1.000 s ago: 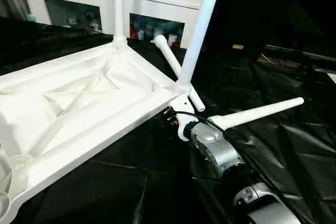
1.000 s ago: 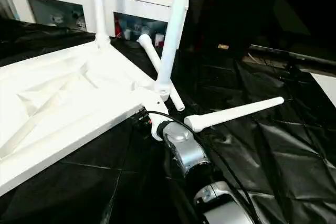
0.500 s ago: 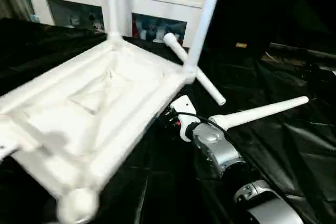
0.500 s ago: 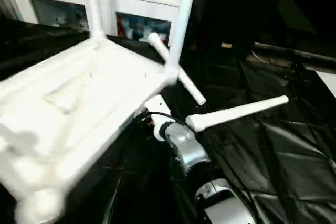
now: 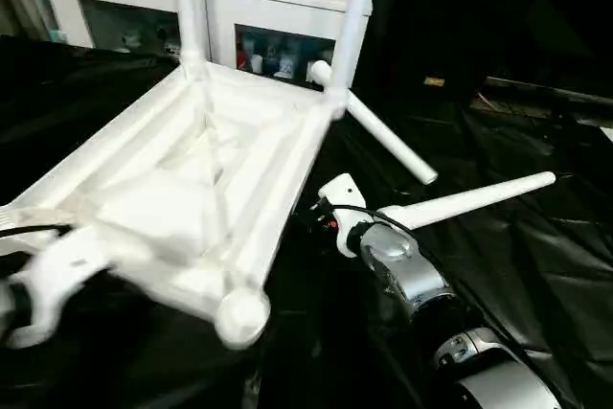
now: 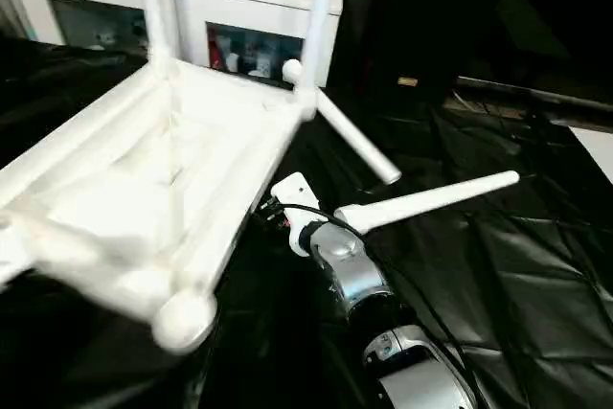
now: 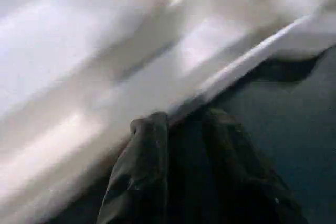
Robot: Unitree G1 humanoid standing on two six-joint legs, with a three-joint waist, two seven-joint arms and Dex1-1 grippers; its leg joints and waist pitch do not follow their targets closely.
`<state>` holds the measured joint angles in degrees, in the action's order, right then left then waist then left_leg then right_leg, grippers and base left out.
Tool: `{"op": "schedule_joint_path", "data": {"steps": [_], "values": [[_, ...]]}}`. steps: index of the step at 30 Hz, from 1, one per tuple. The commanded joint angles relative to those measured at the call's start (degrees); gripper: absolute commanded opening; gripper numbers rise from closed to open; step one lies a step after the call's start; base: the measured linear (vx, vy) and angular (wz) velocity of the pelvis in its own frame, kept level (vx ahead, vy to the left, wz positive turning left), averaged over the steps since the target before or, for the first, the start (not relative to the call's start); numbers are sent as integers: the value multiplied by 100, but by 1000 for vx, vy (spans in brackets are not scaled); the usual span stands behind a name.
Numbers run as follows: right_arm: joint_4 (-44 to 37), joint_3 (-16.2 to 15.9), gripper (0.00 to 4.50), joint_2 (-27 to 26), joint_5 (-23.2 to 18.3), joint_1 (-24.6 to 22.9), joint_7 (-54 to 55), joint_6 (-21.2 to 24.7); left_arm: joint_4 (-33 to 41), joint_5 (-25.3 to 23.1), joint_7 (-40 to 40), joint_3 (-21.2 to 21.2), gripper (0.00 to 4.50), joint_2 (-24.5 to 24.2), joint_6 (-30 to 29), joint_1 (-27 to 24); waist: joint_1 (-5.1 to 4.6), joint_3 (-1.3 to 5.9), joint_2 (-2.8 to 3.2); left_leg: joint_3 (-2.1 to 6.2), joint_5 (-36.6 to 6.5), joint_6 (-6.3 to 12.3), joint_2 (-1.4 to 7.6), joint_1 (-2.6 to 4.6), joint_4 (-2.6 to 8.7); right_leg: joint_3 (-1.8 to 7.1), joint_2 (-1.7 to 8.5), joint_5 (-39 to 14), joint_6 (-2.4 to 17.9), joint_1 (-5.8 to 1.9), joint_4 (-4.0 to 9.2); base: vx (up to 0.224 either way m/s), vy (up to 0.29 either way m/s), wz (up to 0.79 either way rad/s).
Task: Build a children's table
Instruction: Rotate table base
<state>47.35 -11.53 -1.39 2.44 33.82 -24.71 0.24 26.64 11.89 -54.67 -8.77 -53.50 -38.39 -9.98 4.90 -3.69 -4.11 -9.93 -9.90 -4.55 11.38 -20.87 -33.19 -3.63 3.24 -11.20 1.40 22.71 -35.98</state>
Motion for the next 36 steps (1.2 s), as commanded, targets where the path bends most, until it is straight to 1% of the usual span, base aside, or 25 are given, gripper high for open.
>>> {"op": "schedule_joint_path", "data": {"steps": [1, 6, 8, 9, 10, 11, 13, 15, 16, 17, 19, 21, 22, 23, 25, 26, 27, 28, 29, 30, 31, 32, 33, 34, 36], "values": [[-108, -82, 375, -12, 14, 20, -153, -97, 215, 66, -7, 257, 127, 65, -22, 214, -34, 311, 275, 92, -2162, -422, 202, 124, 451, 343, 431, -1590, 895, -134, 457, 0, 0, 0], [-164, -91, 375, 14, 31, -20, -214, -140, 333, 85, 18, 737, 127, 302, -118, 633, -98, 339, 280, 82, -1815, -400, 181, 81, 419, 334, 408, -1278, 943, -184, 413, 0, 0, 0], [-174, -85, 375, 20, 32, -30, -233, -153, 341, 51, 27, 826, 127, 319, -112, 692, -110, 342, 280, 81, -1834, -391, 185, 95, 414, 332, 401, -1285, 952, -172, 415, 0, 0, 0], [-189, -86, 375, 33, 36, -44, -246, -164, 376, 80, 31, 946, 127, 413, -144, 811, -133, 340, 286, 84, -1814, -395, 189, 85, 418, 327, 396, -1242, 969, -181, 406, 0, 0, 0], [-205, -96, 375, 49, 54, -60, -253, -184, 387, 55, 90, 1065, 127, 457, -134, 918, -131, 346, 298, 85, -1820, -415, 193, 103, 412, 321, 391, -1209, 979, -173, 404, 0, 0, 0], [-230, -106, 375, 69, 64, -79, -268, -197, 366, 27, 134, 1097, 127, 475, -102, 986, -135, 343, 313, 82, -1833, -430, 194, 107, 407, 321, 385, -1119, 1015, -164, 397, 0, 0, 0], [-270, -113, 375, 100, 74, -104, -300, -212, 317, 2, 170, 1109, 127, 477, -31, 1089, -143, 342, 298, 89, -1893, -439, 190, 88, 409, 313, 384, -1170, 1007, -186, 388, 0, 0, 0], [-478, -146, 375, 236, 75, -202, -481, -222, 119, 112, 104, 957, 127, 466, 25, 1396, -126, 342, 268, 82, -1887, -400, 181, 99, 395, 318, 389, -1250, 973, -184, 406, 0, 0, 0], [-546, -156, 375, 280, 70, -232, -546, -218, 76, 182, 58, 903, 158, 447, -26, 1474, -116, 334, 268, 75, -1913, -400, 183, 115, 390, 321, 387, -1296, 959, -166, 415, 0, 0, 0], [-680, -191, 375, 389, 68, -287, -699, -256, 9, 218, -38, 858, 163, 343, 0, 1560, -105, 329, 246, 81, -1891, -398, 179, 94, 396, 317, 391, -1351, 930, -187, 413, 0, 0, 0], [-963, -217, 375, 607, 9, -386, -1017, -260, -112, 300, -246, 791, 163, 181, 61, 1714, -106, 331, 232, 87, -1867, -367, 172, 84, 397, 313, 392, -1445, 882, -204, 426, 0, 0, 0], [-1222, -226, 375, 815, -69, -458, -1325, -270, -209, 401, -420, 734, 163, 82, 32, 1837, -101, 330, 222, 78, -1806, -339, 178, 87, 387, 326, 403, -1450, 885, -198, 425, 0, 0, 0], [-1399, -220, 375, 971, -126, -493, -1537, -254, -306, 426, -526, 736, 180, 24, 84, 1923, -86, 336, 248, 76, -1781, -321, 176, 89, 380, 326, 404, -1443, 894, -200, 428, 0, 0, 0], [-1575, -196, 375, 1119, -194, -526, -1732, -244, -416, 429, -627, 750, 195, -39, 151, 1990, -87, 341, 236, 70, -1753, -304, 174, 89, 374, 326, 399, -1409, 895, -200, 429, 0, 0, 0], [-1890, -105, 375, 1370, -346, -568, -2036, -161, -644, 341, -801, 855, 201, -192, 368, 2086, -74, 346, 271, 78, -1693, -283, 179, 81, 377, 324, 397, -1247, 934, -214, 407, 0, 0, 0], [-2039, -67, 375, 1512, -425, -580, -2212, -145, -765, 272, -905, 930, 211, -277, 490, 2122, -69, 344, 260, 78, -1726, -260, 177, 89, 374, 318, 392, -1269, 944, -214, 423, 0, 0, 0], [-2229, -24, 375, 1676, -520, -605, -2413, -97, -884, 212, -1058, 1020, 211, -388, 608, 2145, -59, 346, 291, 81, -1720, -261, 176, 92, 373, 319, 392, -1254, 952, -211, 414, 0, 0, 0], [-2413, 19, 375, 1857, -614, -622, -2626, -65, -985, 156, -1250, 1123, 228, -521, 719, 2146, -47, 343, 273, 83, -1730, -225, 176, 94, 373, 318, 390, -1262, 946, -224, 426, 0, 0, 0], [-2463, 31, 375, 1908, -642, -626, -2690, -56, -1011, 141, -1308, 1153, 242, -561, 749, 2143, -41, 344, 279, 81, -1727, -209, 179, 96, 370, 322, 392, -1259, 948, -220, 424, 0, 0, 0], [-2492, 34, 375, 1927, -653, -634, -2712, -44, -1020, 140, -1330, 1162, 247, -575, 759, 2142, -37, 342, 274, 74, -1731, -224, 194, 100, 375, 324, 397, -1268, 977, -208, 413, 0, 0, 0], [-2809, 53, 375, 2166, -804, -704, -3024, 101, -1109, 91, -1626, 1288, 247, -788, 894, 2100, -19, 342, 278, 72, -1722, -235, 185, 108, 370, 320, 400, -1288, 1020, -210, 429, 0, 0, 0], [-2882, 56, 375, 2224, -842, -719, -3104, 138, -1129, 75, -1701, 1321, 249, -844, 927, 2087, 7, 345, 285, 77, -1717, -187, 192, 99, 369, 323, 404, -1272, 999, -226, 424, 0, 0, 0], [-3123, 57, 375, 2414, -981, -766, -3386, 268, -1209, -19, -1918, 1440, 259, -1016, 1083, 2064, 5, 337, 272, 75, -1702, -160, 188, 90, 374, 325, 397, -1274, 998, -228, 429, 0, 0, 0], [-3379, 44, 375, 2613, -1123, -837, -3671, 416, -1284, -114, -2082, 1560, 287, -1160, 1220, 2052, 28, 337, 256, 74, -1686, -106, 191, 98, 373, 326, 396, -1318, 973, -235, 440, 0, 0, 0], [-3670, -5, 375, 2883, -1264, -952, -4031, 549, -1476, -354, -2133, 1761, 294, -1223, 1501, 2178, 46, 322, 272, 69, -1667, -94, 201, 100, 374, 326, 406, -1392, 989, -221, 445, 0, 0, 0]]}}
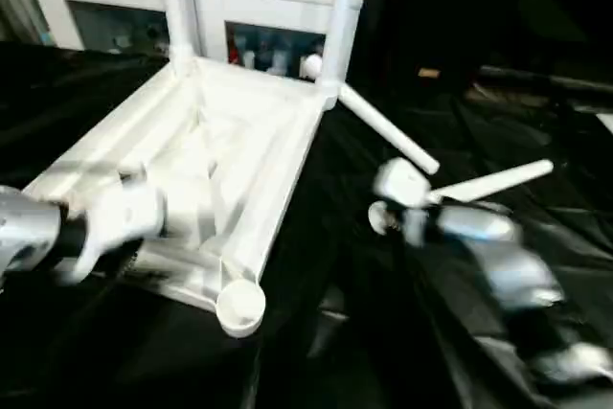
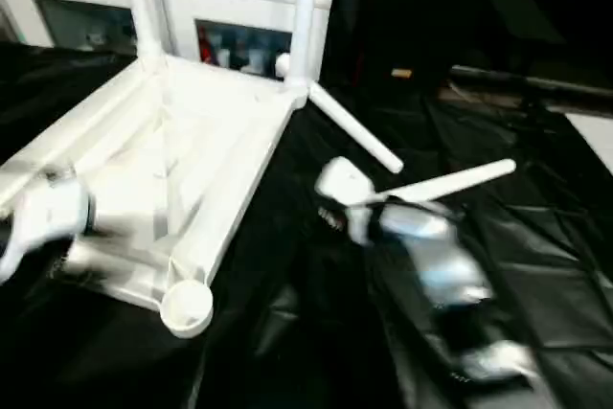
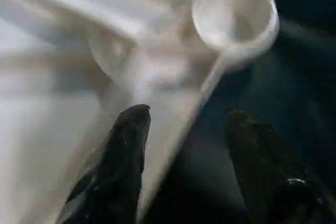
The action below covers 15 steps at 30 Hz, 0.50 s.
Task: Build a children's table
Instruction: Rotate table base
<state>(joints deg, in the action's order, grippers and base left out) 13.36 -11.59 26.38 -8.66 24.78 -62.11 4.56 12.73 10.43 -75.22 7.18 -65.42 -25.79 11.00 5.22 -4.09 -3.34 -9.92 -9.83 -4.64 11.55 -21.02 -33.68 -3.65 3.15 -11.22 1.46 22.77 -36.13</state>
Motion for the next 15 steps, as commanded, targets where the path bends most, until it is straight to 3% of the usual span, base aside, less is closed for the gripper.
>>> {"op": "schedule_joint_path", "data": {"steps": [1, 3, 6, 10, 15], "values": [[-373, -36, 375, 210, -187, -110, -421, 146, -194, -329, -83, 276, 294, -11, 375, 185, 31, 362, 215, 70, -1698, -95, 193, 129, 424, 326, 419, -1421, 981, -218, 464, 0, 0, 0], [-505, -100, 375, 312, -180, -227, -536, 152, -257, -454, -87, 395, 322, 38, 495, 275, 45, 367, 237, 74, -1691, -126, 192, 118, 423, 328, 431, -1382, 1014, -224, 446, 0, 0, 0], [-634, -146, 375, 384, -153, -353, -597, 161, -251, -517, -56, 466, 337, 102, 552, 304, 68, 367, 213, 75, -1797, -173, 197, 133, 423, 321, 449, -1533, 1046, -217, 466, 0, 0, 0], [-1118, -216, 375, 514, -244, -532, -638, 511, -738, -962, 174, 821, 381, 483, 1211, 604, 83, 372, 219, 72, -1726, -151, 188, 137, 409, 325, 440, -1612, 960, -224, 485, 0, 0, 0], [-1372, -289, 375, 554, -230, -671, -685, 627, -1060, -1150, 23, 1112, 417, 595, 1269, 663, 105, 402, 242, 79, -1624, -148, 189, 126, 406, 323, 443, -1458, 934, -233, 460, 0, 0, 0]]}}
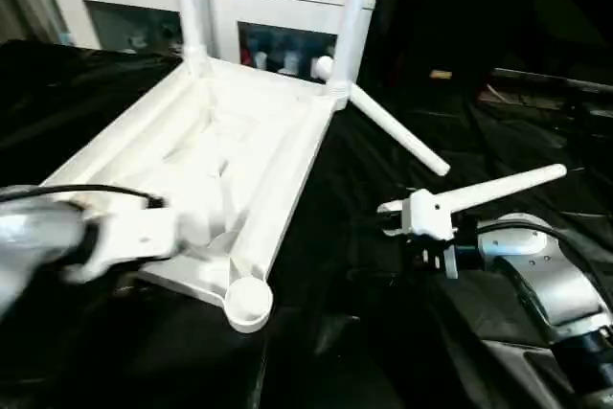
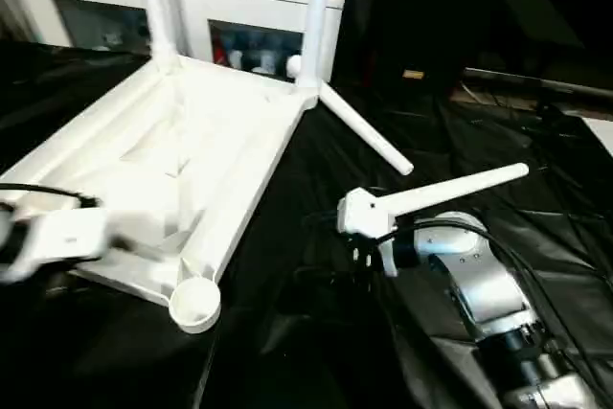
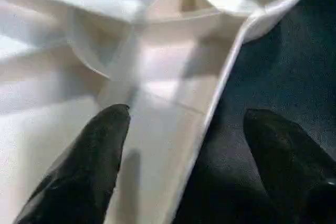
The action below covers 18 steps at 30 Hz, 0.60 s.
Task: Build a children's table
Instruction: Rotate table base
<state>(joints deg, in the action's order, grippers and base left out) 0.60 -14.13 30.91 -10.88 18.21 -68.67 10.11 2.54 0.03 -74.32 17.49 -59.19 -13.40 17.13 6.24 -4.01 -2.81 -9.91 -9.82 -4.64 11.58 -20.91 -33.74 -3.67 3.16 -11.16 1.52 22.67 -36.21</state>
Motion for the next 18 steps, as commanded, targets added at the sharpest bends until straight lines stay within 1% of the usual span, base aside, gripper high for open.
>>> {"op": "schedule_joint_path", "data": {"steps": [1, 3, 4, 7, 8, 10, 12, 13, 15, 16, 17, 18], "values": [[-106, -34, 375, 93, -2, -15, -14, 71, -80, -150, -80, 114, 421, -40, 58, 49, 2, 393, 183, 74, -1638, -142, 184, 120, 409, 323, 439, -1450, 947, -214, 473, 0, 0, 0], [-162, -24, 375, 72, -1, -28, 34, 98, -189, -264, -110, 189, 443, -72, 147, 42, -4, 396, 184, 78, -1630, -139, 184, 116, 408, 319, 437, -1414, 978, -217, 467, 0, 0, 0], [-229, -16, 375, 71, -29, -48, 63, 153, -233, -302, -131, 206, 443, -90, 185, 20, -2, 393, 210, 79, -1675, -150, 188, 127, 408, 317, 438, -1440, 981, -208, 475, 0, 0, 0], [-318, -7, 375, 89, -72, -55, 112, 242, -351, -327, -172, 217, 443, -63, 226, 37, -2, 396, 208, 81, -1670, -149, 183, 126, 409, 316, 436, -1420, 988, -218, 467, 0, 0, 0], [-350, -7, 375, 97, -83, -64, 124, 270, -382, -329, -182, 218, 416, -55, 245, 40, 2, 399, 217, 82, -1665, -140, 184, 127, 408, 316, 440, -1415, 991, -217, 465, 0, 0, 0], [-390, 13, 375, 97, -64, -87, 144, 295, -518, -339, -84, 199, 410, 47, 253, 128, 6, 399, 254, 84, -1713, -142, 181, 129, 407, 313, 436, -1432, 996, -208, 467, 0, 0, 0], [-390, 20, 375, 100, -55, -88, 148, 293, -571, -329, -55, 187, 402, 97, 202, 169, 17, 401, 246, 77, -1764, -150, 180, 146, 401, 314, 439, -1514, 997, -200, 482, 0, 0, 0], [-403, 16, 375, 101, -56, -96, 154, 301, -590, -338, -55, 181, 371, 106, 209, 176, 29, 405, 282, 87, -1771, -162, 185, 140, 404, 313, 448, -1508, 1008, -209, 478, 0, 0, 0], [-434, 12, 375, 110, -69, -104, 162, 328, -623, -362, -27, 154, 363, 143, 224, 202, 25, 397, 263, 89, -1814, -153, 182, 134, 409, 309, 446, -1575, 998, -213, 484, 0, 0, 0], [-467, 6, 375, 119, -88, -121, 153, 348, -640, -353, -24, 137, 363, 171, 235, 214, 23, 399, 280, 89, -1813, -148, 175, 127, 405, 309, 446, -1617, 984, -220, 491, 0, 0, 0], [-510, 1, 375, 128, -113, -148, 147, 371, -655, -344, -27, 124, 363, 199, 254, 220, 25, 401, 274, 87, -1793, -138, 172, 128, 401, 310, 447, -1626, 974, -220, 496, 0, 0, 0], [-513, 1, 375, 129, -117, -149, 145, 375, -658, -344, -29, 124, 351, 203, 255, 223, 34, 407, 277, 90, -1735, -126, 178, 126, 400, 314, 454, -1597, 965, -224, 492, 0, 0, 0]]}}
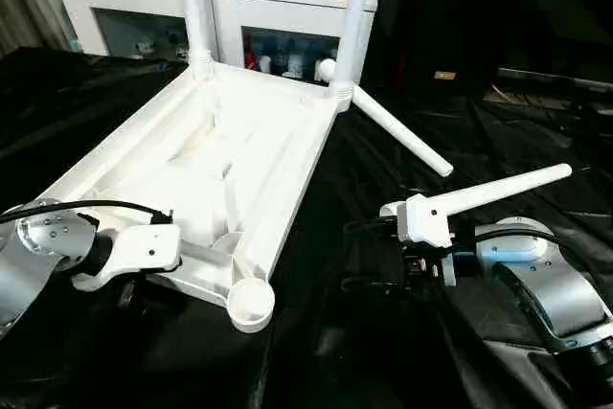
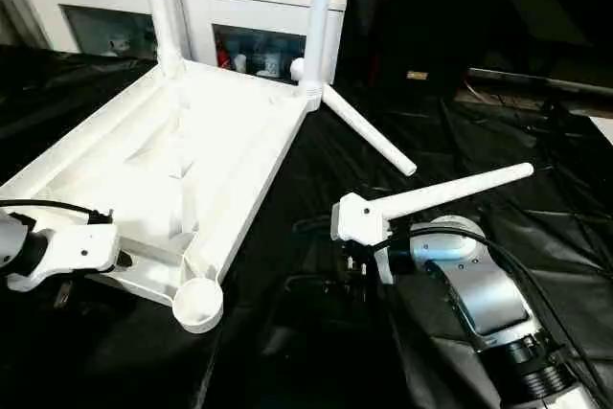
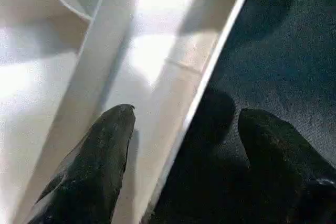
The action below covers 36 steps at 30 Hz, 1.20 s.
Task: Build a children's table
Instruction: Rotate table base
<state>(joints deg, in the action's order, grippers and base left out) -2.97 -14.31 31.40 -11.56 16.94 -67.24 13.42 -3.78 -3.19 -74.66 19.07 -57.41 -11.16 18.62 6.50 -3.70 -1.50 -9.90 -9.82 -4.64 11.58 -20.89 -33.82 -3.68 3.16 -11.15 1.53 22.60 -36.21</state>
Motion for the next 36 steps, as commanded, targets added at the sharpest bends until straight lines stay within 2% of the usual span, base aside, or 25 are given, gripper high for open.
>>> {"op": "schedule_joint_path", "data": {"steps": [1, 3, 4, 5, 6, 7, 11, 12, 13, 15, 17, 18, 19, 23, 27, 28, 31, 36], "values": [[-188, 30, 375, 76, -97, -41, 0, 77, -52, -27, 5, -31, 336, 52, 51, 92, 4, 380, 171, 88, -1714, -123, 179, 119, 408, 313, 444, -1544, 963, -217, 492, 0, 0, 0], [-272, 87, 375, 46, -238, -83, -3, 132, -110, -52, 42, -18, 324, 117, 50, 127, 4, 386, 161, 86, -1662, -91, 173, 116, 403, 311, 444, -1504, 968, -223, 482, 0, 0, 0], [-435, 154, 375, 34, -477, -140, -80, 274, -101, -27, 30, -9, 320, 158, -14, 118, 2, 391, 191, 85, -1651, -83, 171, 124, 398, 312, 440, -1472, 974, -221, 483, 0, 0, 0], [-467, 167, 375, 34, -527, -151, -101, 305, -95, -22, 23, -5, 311, 164, -26, 115, 2, 390, 182, 90, -1653, -81, 184, 116, 402, 309, 437, -1422, 989, -223, 479, 0, 0, 0], [-498, 172, 375, 42, -565, -160, -136, 316, -98, -20, 7, 8, 285, 173, -46, 115, 2, 397, 181, 91, -1659, -77, 182, 121, 404, 304, 434, -1385, 1002, -227, 474, 0, 0, 0], [-513, 156, 375, 69, -574, -165, -191, 300, -116, -43, -21, 44, 285, 173, -68, 120, -3, 392, 195, 93, -1681, -83, 182, 115, 406, 303, 433, -1362, 1014, -220, 470, 0, 0, 0], [-517, 75, 375, 146, -504, -188, -269, 297, -167, -124, -100, 131, 272, 133, -106, 112, -7, 379, 187, 89, -1745, -96, 175, 120, 406, 306, 441, -1544, 991, -217, 492, 0, 0, 0], [-496, 52, 375, 148, -459, -176, -258, 290, -213, -137, -124, 146, 245, 132, -136, 123, 0, 379, 216, 93, -1757, -105, 173, 126, 406, 308, 446, -1598, 975, -212, 498, 0, 0, 0], [-483, 52, 375, 127, -454, -175, -237, 283, -278, -157, -128, 165, 238, 141, -115, 125, -5, 380, 227, 96, -1788, -116, 175, 129, 407, 308, 447, -1620, 972, -211, 500, 0, 0, 0], [-485, 48, 375, 123, -467, -177, -212, 288, -334, -179, -135, 175, 236, 155, -92, 129, -5, 385, 206, 91, -1779, -104, 167, 125, 400, 306, 443, -1608, 972, -215, 506, 0, 0, 0], [-525, 65, 375, 111, -536, -190, -174, 336, -479, -249, -99, 203, 222, 214, -18, 172, -5, 382, 239, 96, -1762, -104, 166, 120, 401, 303, 441, -1602, 972, -216, 506, 0, 0, 0], [-558, 70, 375, 119, -591, -199, -157, 384, -519, -262, -90, 206, 210, 249, -40, 190, -8, 388, 224, 97, -1754, -102, 167, 121, 400, 302, 441, -1588, 968, -224, 504, 0, 0, 0], [-565, 70, 375, 121, -604, -202, -154, 396, -523, -253, -94, 205, 200, 263, -78, 193, -7, 389, 241, 96, -1742, -99, 164, 122, 399, 304, 440, -1581, 972, -225, 506, 0, 0, 0], [-580, 83, 375, 119, -630, -212, -142, 438, -472, -233, -134, 196, 170, 303, -243, 184, -4, 400, 245, 97, -1686, -82, 170, 117, 394, 301, 443, -1472, 1023, -230, 493, 0, 0, 0], [-558, 88, 375, 106, -625, -208, -123, 436, -315, -137, -165, 161, 139, 305, -436, 88, -8, 406, 242, 91, -1612, -61, 170, 110, 389, 300, 441, -1394, 1053, -232, 477, 0, 0, 0], [-542, 87, 375, 103, -621, -199, -124, 431, -241, -91, -187, 146, 124, 294, -500, 38, -11, 406, 222, 91, -1578, -48, 167, 98, 390, 299, 442, -1380, 1049, -242, 480, 0, 0, 0], [-511, 82, 375, 96, -616, -177, -115, 421, -23, 15, -220, 85, 101, 276, -661, -114, -20, 412, 228, 90, -1552, -48, 170, 94, 388, 300, 447, -1339, 1066, -246, 465, 0, 0, 0], [-418, 78, 375, 30, -610, -92, -32, 403, 998, 461, -8, -194, 66, 326, -1411, -900, -88, 399, 212, 85, -1546, 12, 175, 82, 388, 299, 443, -1363, 1116, -242, 462, 0, 0, 0]]}}
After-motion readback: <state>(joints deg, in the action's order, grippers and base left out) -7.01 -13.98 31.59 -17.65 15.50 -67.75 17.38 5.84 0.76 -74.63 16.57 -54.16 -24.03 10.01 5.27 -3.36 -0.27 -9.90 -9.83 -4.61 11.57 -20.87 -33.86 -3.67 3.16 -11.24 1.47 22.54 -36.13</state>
